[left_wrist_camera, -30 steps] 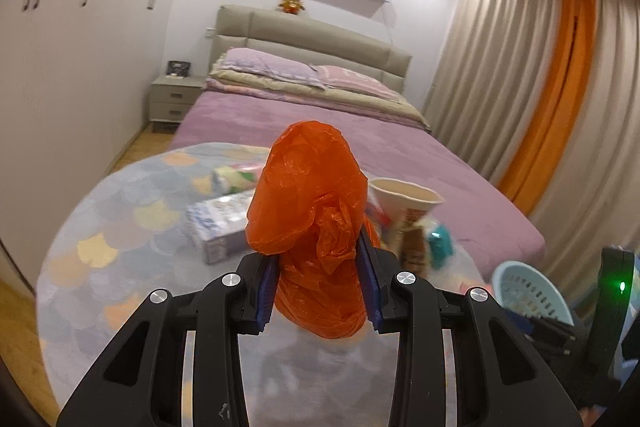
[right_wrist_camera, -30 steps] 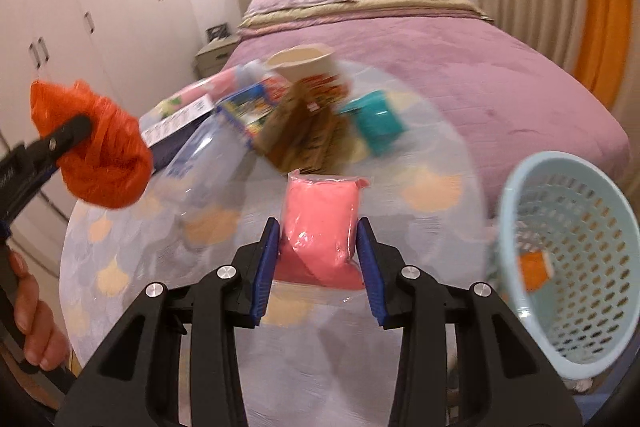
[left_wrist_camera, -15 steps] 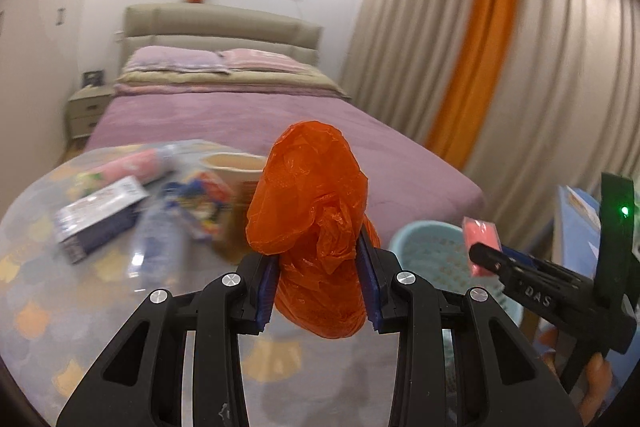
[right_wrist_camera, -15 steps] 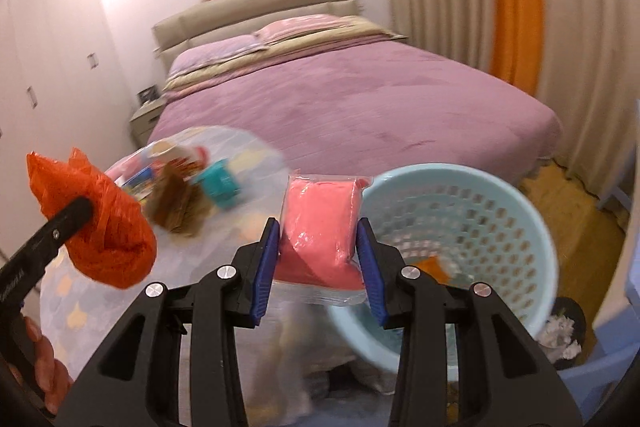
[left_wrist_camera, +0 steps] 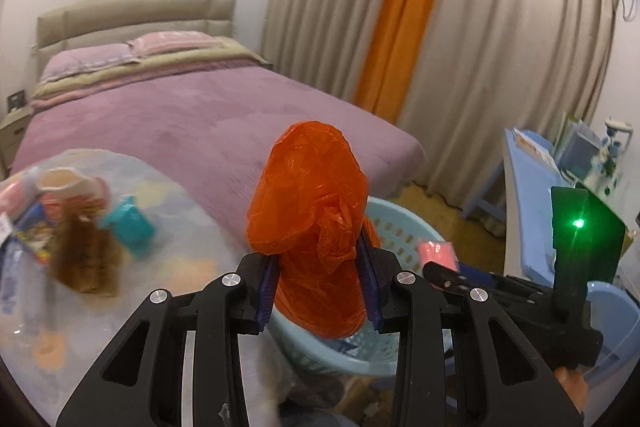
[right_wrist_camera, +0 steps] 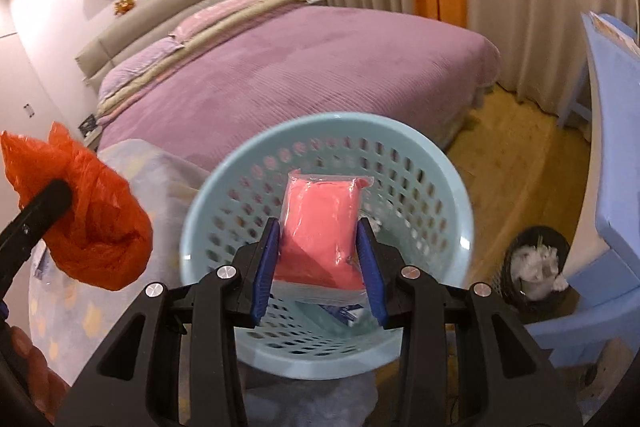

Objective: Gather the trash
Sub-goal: 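Move both tools over the blue basket and release the bag and packet, then grasp the clear water bottle with the left tool while the right tool grasps the teal cup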

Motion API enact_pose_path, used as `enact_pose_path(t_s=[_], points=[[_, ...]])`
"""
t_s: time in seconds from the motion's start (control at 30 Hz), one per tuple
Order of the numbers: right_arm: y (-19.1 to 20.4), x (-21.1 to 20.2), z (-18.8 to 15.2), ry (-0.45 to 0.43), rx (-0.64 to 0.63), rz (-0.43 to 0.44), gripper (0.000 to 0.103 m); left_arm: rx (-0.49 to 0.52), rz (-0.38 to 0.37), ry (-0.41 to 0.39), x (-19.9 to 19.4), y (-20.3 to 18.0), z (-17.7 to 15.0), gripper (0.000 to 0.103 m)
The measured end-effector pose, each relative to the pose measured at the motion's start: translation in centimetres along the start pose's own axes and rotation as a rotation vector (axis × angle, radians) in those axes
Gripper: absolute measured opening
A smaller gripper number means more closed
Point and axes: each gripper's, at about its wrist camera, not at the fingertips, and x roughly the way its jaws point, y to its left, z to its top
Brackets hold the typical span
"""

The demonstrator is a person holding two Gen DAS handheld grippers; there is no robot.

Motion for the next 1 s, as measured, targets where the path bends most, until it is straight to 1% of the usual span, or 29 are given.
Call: enact_pose_path(t_s=[0.2, 0.27, 0.33, 0.37, 0.43, 0.47, 0.5, 0.6, 0.67, 0.87, 1.0], points=[[-1.6, 1.6, -0.4, 0.035, 0.022, -0.023, 0.036, 0.02, -0.009, 0.089, 4.3, -1.1, -0.9, 0.034], [-2.2, 1.8, -0.5, 0.041, 0.039, -0.021, 0.036, 0.036, -0.003, 0.11, 5.2, -1.3, -1.1, 0.038], [-2.8, 2.0, -0.5, 0.044, 0.058, -0.007, 0.038, 0.044, 0.009, 0.122, 5.5, -1.3, -1.1, 0.045], [-3.0, 1.8, -0.5, 0.04, 0.064, -0.008, 0.04, 0.043, 0.01, 0.122, 5.5, -1.5, -0.9, 0.05], [-3.3, 1.4, -0.5, 0.022, 0.079, -0.01, 0.057, 0.045, 0.015, 0.114, 5.3, -1.5, -0.9, 0.058], [-3.1, 1.0, -0.4, 0.008, 0.088, -0.005, 0.06, 0.047, 0.02, 0.11, 5.1, -1.6, -1.0, 0.066], [-3.1, 0.8, -0.4, 0.005, 0.089, -0.003, 0.06, 0.048, 0.023, 0.103, 4.8, -1.6, -1.1, 0.071], [-2.8, 0.3, -0.4, -0.008, 0.08, -0.004, 0.06, 0.049, 0.024, 0.094, 4.2, -1.9, -1.2, 0.071], [-2.4, 0.0, -0.4, -0.012, 0.076, 0.011, 0.06, 0.042, 0.027, 0.085, 3.7, -1.7, -1.1, 0.071], [-0.4, -1.1, -0.3, -0.037, 0.028, 0.041, 0.06, 0.006, 0.026, 0.048, 1.2, -0.4, -0.9, 0.071], [1.5, -2.0, -0.3, -0.062, -0.016, 0.055, 0.06, -0.018, 0.04, 0.015, -0.9, 1.0, -1.0, 0.071]])
